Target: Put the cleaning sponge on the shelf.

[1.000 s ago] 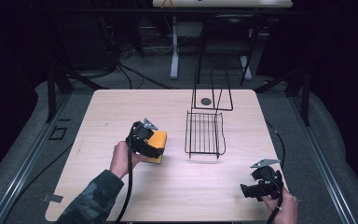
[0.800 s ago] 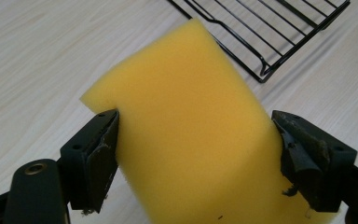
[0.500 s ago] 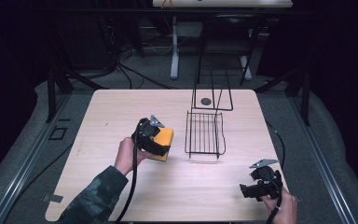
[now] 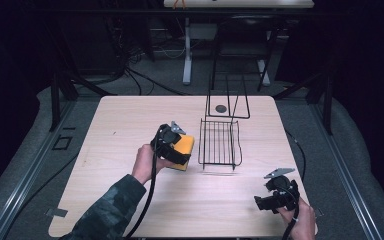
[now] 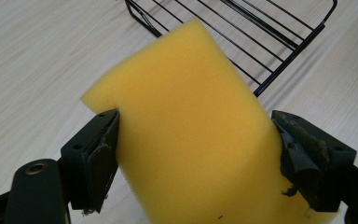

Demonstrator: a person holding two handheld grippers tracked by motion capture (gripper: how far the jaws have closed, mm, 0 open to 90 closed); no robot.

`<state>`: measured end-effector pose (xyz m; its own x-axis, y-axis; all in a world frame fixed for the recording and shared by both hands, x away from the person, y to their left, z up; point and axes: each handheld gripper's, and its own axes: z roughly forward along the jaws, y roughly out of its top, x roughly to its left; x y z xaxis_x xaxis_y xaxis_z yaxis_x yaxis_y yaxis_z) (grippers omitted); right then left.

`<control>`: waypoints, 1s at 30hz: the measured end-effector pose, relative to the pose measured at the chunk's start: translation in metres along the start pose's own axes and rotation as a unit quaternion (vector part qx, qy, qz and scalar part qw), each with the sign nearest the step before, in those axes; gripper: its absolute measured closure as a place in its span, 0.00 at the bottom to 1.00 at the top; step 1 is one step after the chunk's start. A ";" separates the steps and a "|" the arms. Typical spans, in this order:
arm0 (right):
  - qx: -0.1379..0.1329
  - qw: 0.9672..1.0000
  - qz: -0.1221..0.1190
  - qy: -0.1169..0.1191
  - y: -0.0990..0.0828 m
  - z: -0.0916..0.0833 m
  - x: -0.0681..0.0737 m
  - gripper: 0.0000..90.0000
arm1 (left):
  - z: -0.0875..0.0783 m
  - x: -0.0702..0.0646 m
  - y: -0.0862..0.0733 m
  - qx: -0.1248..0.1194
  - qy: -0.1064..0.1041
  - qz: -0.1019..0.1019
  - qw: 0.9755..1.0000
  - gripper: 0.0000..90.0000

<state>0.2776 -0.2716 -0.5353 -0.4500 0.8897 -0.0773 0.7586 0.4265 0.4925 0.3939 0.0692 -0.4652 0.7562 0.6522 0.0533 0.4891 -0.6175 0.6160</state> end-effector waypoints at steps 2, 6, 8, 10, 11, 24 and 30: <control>-0.002 1.000 0.001 -0.001 0.000 0.000 0.000 0.10 | 0.002 -0.002 0.002 0.002 -0.001 0.004 1.000 0.22; -0.005 1.000 0.002 0.000 0.000 -0.001 0.000 0.10 | 0.004 -0.004 0.005 0.000 -0.007 0.002 1.000 0.22; -0.005 1.000 0.002 0.000 0.000 -0.001 0.000 0.10 | 0.006 -0.005 0.007 -0.002 -0.009 0.003 1.000 0.22; -0.005 1.000 0.001 0.001 0.000 -0.001 0.000 0.10 | 0.007 -0.007 0.009 -0.003 -0.011 0.002 1.000 0.22; -0.004 1.000 0.000 0.000 0.000 -0.001 0.000 0.10 | 0.008 -0.007 0.011 -0.004 -0.015 0.002 1.000 0.22; -0.002 1.000 -0.004 0.008 0.002 0.002 0.003 0.11 | 0.028 -0.013 0.025 -0.003 -0.024 -0.005 1.000 0.22; -0.005 1.000 -0.009 0.005 0.002 0.000 0.005 0.11 | 0.035 -0.018 0.030 0.000 -0.023 -0.002 1.000 0.22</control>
<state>0.2766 -0.2660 -0.5347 -0.4680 0.8804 -0.0764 0.7458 0.4398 0.5004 0.4099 0.0236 -0.4756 0.7735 0.6336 0.0140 0.4922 -0.6146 0.6165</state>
